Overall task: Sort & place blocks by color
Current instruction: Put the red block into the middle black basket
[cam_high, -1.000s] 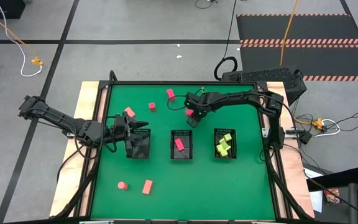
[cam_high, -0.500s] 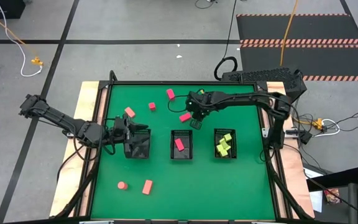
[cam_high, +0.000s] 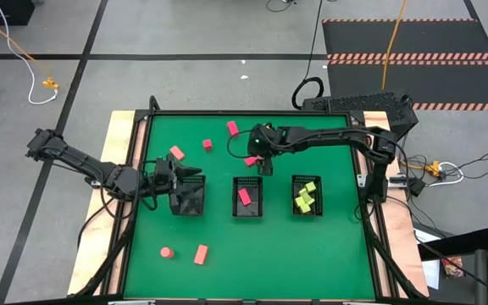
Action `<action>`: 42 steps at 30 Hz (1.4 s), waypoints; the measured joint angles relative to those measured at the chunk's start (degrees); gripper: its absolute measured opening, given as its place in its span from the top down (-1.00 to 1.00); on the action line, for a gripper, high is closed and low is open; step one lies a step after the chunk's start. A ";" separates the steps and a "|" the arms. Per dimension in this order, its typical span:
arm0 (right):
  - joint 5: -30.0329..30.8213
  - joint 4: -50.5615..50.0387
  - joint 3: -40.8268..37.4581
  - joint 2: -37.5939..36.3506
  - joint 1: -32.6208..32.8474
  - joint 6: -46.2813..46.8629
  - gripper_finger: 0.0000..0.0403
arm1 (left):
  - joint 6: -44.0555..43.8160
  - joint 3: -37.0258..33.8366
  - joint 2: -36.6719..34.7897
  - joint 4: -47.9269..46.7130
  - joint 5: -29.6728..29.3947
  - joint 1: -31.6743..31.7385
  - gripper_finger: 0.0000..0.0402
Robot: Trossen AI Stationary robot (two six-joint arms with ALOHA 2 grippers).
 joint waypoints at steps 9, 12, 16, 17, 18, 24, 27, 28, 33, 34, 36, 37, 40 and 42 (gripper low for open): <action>-0.33 0.17 -0.02 2.33 -0.01 -3.64 -0.29 | 0.89 0.00 0.00 0.02 -0.13 0.83 -0.27; -0.58 0.16 -0.02 2.67 -0.01 -3.96 -0.29 | 0.93 0.00 0.00 0.15 -0.11 0.83 -0.27; -1.93 1.05 0.00 2.58 -0.01 -3.46 -0.28 | 1.27 0.00 0.00 0.86 -0.11 0.83 -0.27; -1.90 0.98 0.00 2.58 -0.01 -3.43 -0.28 | 1.27 0.00 -0.01 1.26 -0.11 0.83 -0.27; -1.92 0.93 0.00 2.60 -0.13 -3.32 -0.28 | 1.27 0.00 0.00 1.67 -0.09 0.83 -0.27; -2.22 3.17 0.02 4.85 -0.40 -3.11 -0.26 | 2.42 0.00 -0.02 3.13 -0.06 0.83 -0.27; -3.55 3.26 0.04 6.23 -0.35 -3.02 -0.26 | 3.11 0.00 -0.25 2.98 0.00 0.83 -0.27; -3.12 3.45 0.04 6.60 -0.34 -3.09 -0.26 | 3.19 0.00 -0.34 3.11 0.00 0.83 -0.27; -3.45 3.22 0.04 6.73 -0.40 -3.22 -0.22 | 4.09 0.00 -1.49 3.08 0.01 0.83 -0.27; -3.47 3.02 0.04 6.74 -0.40 -3.20 -0.18 | 4.13 0.00 -1.73 3.05 0.02 0.83 -0.27; -3.52 2.77 0.04 6.72 -0.38 -3.13 -0.06 | 4.23 0.00 -2.05 3.09 0.02 0.83 -0.27; -3.52 2.69 0.03 6.74 -0.38 -3.13 0.02 | 4.26 0.00 -2.16 3.07 0.02 0.83 -0.27; -3.52 3.08 0.00 6.74 -0.38 -3.19 0.33 | 4.24 0.00 -2.14 2.91 0.02 0.83 -0.27; -3.28 4.73 0.06 6.52 -0.36 -2.71 0.55 | 4.06 0.00 -2.14 2.79 0.02 0.66 -0.27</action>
